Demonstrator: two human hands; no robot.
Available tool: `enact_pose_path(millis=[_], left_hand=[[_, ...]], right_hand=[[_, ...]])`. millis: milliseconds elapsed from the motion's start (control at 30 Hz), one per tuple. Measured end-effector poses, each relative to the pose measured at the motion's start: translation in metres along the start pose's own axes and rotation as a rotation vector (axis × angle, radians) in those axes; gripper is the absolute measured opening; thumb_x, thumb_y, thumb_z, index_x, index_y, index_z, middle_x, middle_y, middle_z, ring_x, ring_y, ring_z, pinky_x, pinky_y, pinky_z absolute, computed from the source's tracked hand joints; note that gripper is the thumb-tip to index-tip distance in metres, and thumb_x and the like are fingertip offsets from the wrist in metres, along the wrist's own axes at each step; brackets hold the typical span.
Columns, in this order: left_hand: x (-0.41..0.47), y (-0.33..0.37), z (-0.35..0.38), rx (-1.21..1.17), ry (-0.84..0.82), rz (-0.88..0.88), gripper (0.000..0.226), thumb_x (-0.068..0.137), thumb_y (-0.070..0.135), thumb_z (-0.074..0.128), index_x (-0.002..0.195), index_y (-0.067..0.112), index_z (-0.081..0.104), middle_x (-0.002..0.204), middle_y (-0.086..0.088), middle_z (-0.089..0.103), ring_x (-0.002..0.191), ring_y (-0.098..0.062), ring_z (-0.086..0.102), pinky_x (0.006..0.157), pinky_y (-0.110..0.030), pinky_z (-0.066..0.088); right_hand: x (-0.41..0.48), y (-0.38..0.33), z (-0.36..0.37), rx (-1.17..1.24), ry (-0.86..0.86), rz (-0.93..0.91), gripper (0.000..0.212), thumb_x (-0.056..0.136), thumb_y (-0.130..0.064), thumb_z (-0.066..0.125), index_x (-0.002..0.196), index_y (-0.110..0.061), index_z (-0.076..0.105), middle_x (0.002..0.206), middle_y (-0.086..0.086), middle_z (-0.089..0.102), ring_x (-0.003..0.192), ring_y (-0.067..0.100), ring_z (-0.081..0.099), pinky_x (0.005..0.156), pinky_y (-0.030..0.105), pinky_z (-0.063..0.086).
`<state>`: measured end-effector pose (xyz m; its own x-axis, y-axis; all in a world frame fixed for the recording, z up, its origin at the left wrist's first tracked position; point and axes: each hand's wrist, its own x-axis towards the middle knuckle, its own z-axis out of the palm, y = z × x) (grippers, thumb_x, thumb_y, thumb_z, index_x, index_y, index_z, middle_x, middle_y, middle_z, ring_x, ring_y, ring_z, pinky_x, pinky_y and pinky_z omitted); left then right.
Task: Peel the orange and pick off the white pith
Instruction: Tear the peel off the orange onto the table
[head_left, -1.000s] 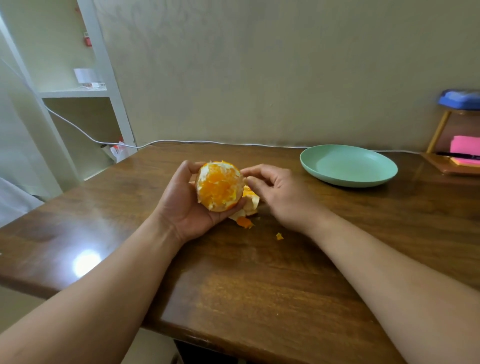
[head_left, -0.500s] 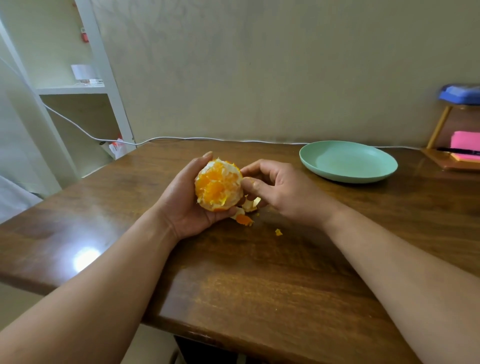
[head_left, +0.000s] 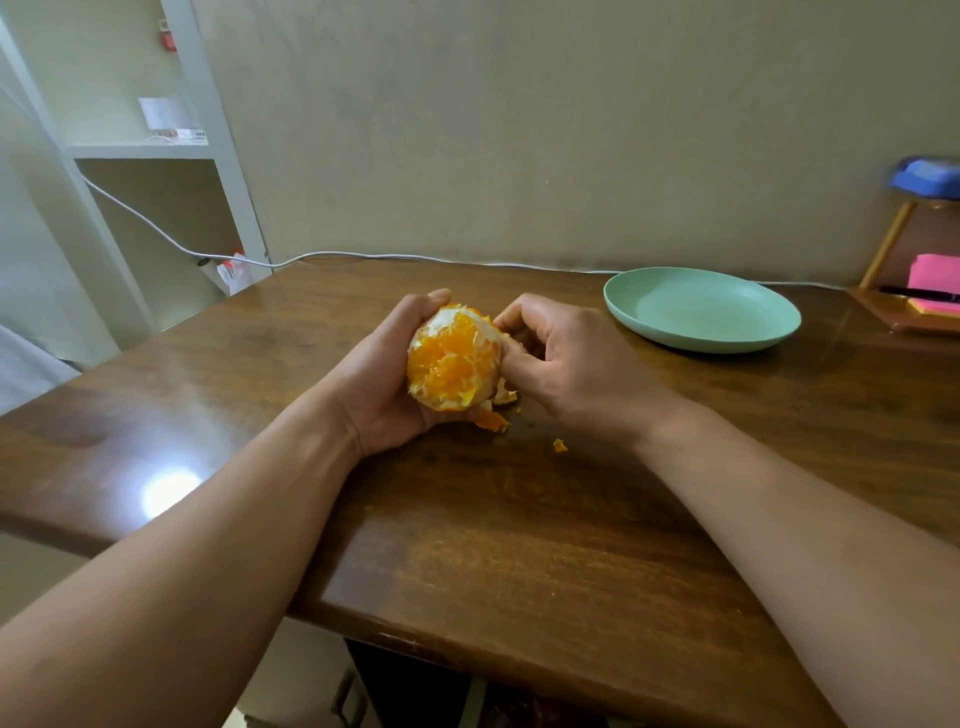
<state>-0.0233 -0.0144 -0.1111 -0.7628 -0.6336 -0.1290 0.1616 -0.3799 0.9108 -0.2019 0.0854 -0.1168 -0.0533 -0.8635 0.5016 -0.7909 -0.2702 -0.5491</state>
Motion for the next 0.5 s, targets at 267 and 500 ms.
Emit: enact_pose_path(millis=[267,500], left_hand=[[-0.0055,0.0010,0.0006,-0.006,0.001,0.007,0.042,0.104,0.047,0.053,0.107,0.009,0.071,0.096,-0.017,0.073,0.080,-0.031,0.075,0.057,-0.043,0.063],[0.0003,-0.0013,-0.0032,-0.015,-0.056,0.035,0.063,0.098,0.062,0.053,0.130,0.010,0.068,0.122,-0.021,0.072,0.101,-0.034,0.074,0.082,-0.050,0.064]], right_hand=[[0.0047,0.0005,0.0035,0.195,-0.019,0.139,0.011,0.108,-0.021,0.062,0.109,-0.017,0.072,0.089,0.000,0.076,0.078,0.018,0.075,0.075,0.048,0.065],[0.0091,0.0052,0.0056,0.315,0.019,0.287,0.013,0.105,-0.027,0.068,0.106,-0.015,0.074,0.081,0.002,0.078,0.073,0.019,0.077,0.067,0.041,0.064]])
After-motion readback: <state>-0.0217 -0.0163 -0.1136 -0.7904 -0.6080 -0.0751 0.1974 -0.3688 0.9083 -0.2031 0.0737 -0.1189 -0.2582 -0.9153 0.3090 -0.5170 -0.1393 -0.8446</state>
